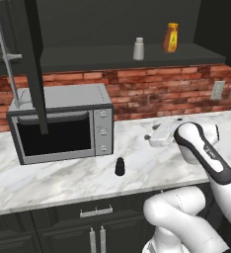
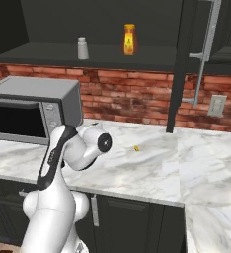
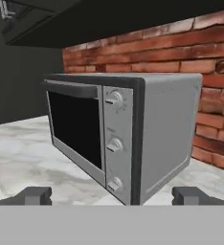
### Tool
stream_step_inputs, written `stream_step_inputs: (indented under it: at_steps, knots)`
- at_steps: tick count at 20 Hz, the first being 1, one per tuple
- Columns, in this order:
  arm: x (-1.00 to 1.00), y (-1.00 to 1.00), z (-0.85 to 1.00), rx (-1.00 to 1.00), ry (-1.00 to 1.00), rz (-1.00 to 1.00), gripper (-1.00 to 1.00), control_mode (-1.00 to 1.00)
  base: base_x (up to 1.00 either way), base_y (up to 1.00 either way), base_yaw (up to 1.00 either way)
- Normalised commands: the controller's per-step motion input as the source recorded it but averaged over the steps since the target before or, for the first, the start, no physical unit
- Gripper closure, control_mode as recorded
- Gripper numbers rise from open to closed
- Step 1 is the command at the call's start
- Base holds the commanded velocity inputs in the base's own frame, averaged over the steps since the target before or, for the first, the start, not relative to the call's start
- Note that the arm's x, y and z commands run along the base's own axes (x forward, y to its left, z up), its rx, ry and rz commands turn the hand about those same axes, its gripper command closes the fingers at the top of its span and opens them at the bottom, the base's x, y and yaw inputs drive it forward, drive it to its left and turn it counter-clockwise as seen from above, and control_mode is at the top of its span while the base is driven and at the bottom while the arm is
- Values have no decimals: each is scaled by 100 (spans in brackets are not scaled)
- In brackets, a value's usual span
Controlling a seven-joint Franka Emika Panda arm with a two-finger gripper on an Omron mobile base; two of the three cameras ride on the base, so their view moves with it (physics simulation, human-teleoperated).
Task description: Pick the shaker and shaker from the counter and place them in the cabinet.
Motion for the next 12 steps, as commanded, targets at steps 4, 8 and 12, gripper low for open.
stream_step_inputs:
  at_steps: [4, 8, 12]
  knots:
    - [1, 0, -40, -2, 0, 26, -100, -100, 0, 0, 0]
    - [0, 1, -38, -6, 0, 24, -100, -100, 0, 0, 0]
    - [0, 11, -41, -10, 0, 21, -100, -100, 0, 0, 0]
